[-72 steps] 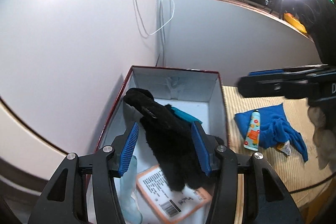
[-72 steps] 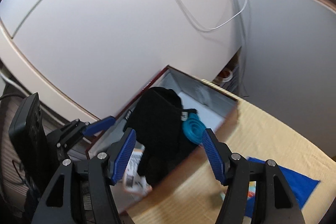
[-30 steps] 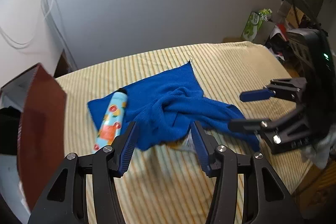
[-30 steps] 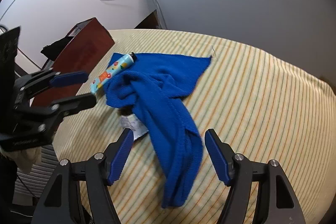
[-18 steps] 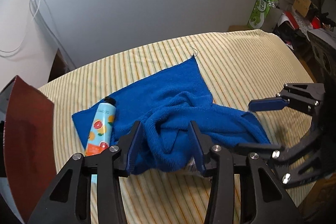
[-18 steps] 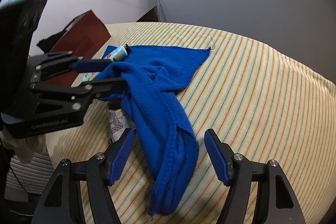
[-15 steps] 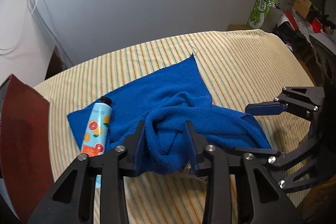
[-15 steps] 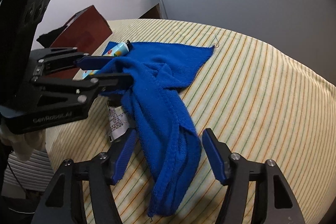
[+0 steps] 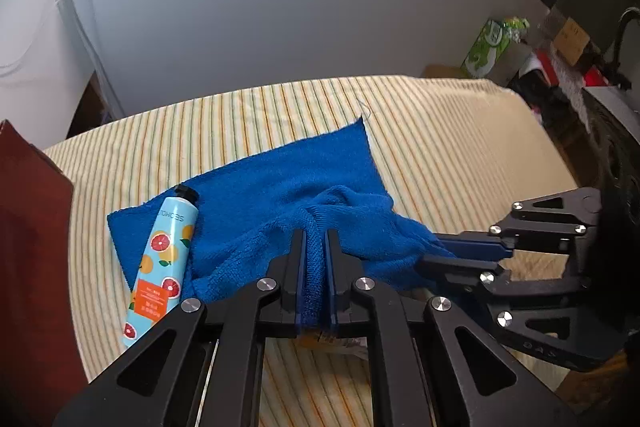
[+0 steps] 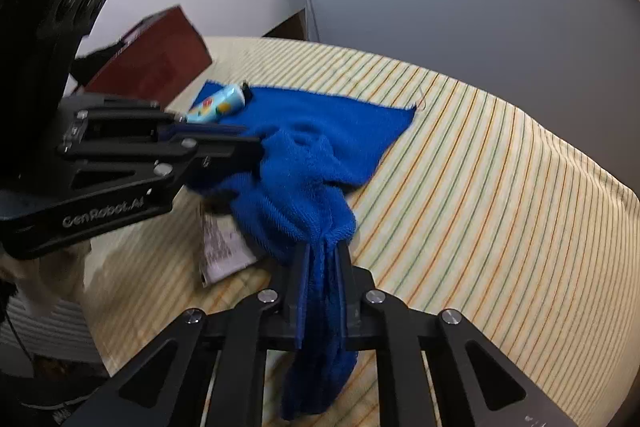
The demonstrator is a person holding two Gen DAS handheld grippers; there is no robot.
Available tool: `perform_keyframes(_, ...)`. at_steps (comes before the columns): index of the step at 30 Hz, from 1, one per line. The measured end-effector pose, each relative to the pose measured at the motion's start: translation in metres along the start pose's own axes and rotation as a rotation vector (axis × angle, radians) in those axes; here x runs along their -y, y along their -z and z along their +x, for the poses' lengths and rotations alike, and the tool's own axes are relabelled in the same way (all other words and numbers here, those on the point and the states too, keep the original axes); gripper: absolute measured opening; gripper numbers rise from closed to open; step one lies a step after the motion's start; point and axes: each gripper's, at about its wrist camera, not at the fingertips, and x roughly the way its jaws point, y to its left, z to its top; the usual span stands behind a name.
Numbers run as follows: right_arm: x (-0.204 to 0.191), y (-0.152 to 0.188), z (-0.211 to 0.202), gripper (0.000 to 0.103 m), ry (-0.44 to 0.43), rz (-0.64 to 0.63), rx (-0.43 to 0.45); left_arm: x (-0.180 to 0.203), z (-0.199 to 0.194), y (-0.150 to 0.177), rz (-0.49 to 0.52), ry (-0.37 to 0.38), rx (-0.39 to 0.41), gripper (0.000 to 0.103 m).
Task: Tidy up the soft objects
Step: 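Pinch the blue towel with the right tool while the left tool pinches it too, then lift the blue towel with both tools and carry it over the box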
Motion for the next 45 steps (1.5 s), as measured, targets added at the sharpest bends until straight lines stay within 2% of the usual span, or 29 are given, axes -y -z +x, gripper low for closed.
perform_keyframes(5, 0.011, -0.014, 0.001, 0.010, -0.081, 0.102, 0.044, -0.010, -0.006, -0.001, -0.044, 0.067, 0.005, 0.006)
perform_keyframes(9, 0.010, -0.028, 0.008, 0.010, -0.134, 0.137, 0.072, -0.015, -0.004, -0.002, -0.067, 0.099, 0.001, 0.006)
perform_keyframes(11, 0.009, -0.034, 0.010, 0.010, -0.158, 0.147, 0.081, -0.016, -0.001, -0.003, -0.080, 0.106, 0.000, 0.006)
perform_keyframes(12, 0.008, -0.035, 0.012, 0.010, -0.167, 0.152, 0.082, -0.018, 0.000, -0.004, -0.089, 0.116, 0.000, 0.002)
perform_keyframes(19, 0.016, -0.041, 0.014, 0.010, -0.270, 0.222, 0.082, -0.031, -0.010, -0.006, -0.140, 0.183, 0.009, 0.002)
perform_keyframes(20, 0.016, -0.042, 0.012, 0.010, -0.273, 0.219, 0.079, -0.029, -0.013, -0.006, -0.129, 0.183, 0.014, 0.002)
perform_keyframes(23, 0.000, -0.047, -0.003, 0.010, -0.182, 0.112, 0.079, -0.016, -0.027, -0.007, -0.059, 0.163, 0.049, 0.002)
perform_keyframes(25, -0.005, -0.049, -0.010, 0.010, -0.171, 0.100, 0.082, -0.011, -0.032, -0.009, -0.050, 0.159, 0.058, 0.002)
perform_keyframes(34, -0.005, -0.053, -0.047, 0.010, -0.208, 0.131, 0.131, -0.012, -0.074, -0.012, -0.050, 0.213, 0.110, 0.002)
perform_keyframes(39, -0.023, -0.055, -0.081, 0.010, -0.221, 0.112, 0.178, -0.004, -0.113, -0.010, -0.014, 0.225, 0.168, 0.001)
perform_keyframes(42, -0.033, -0.057, -0.100, 0.010, -0.227, 0.099, 0.211, 0.001, -0.136, -0.006, 0.024, 0.203, 0.218, 0.001)
perform_keyframes(45, -0.043, -0.058, -0.115, 0.010, -0.230, 0.089, 0.239, -0.002, -0.150, -0.004, 0.015, 0.217, 0.236, 0.002)
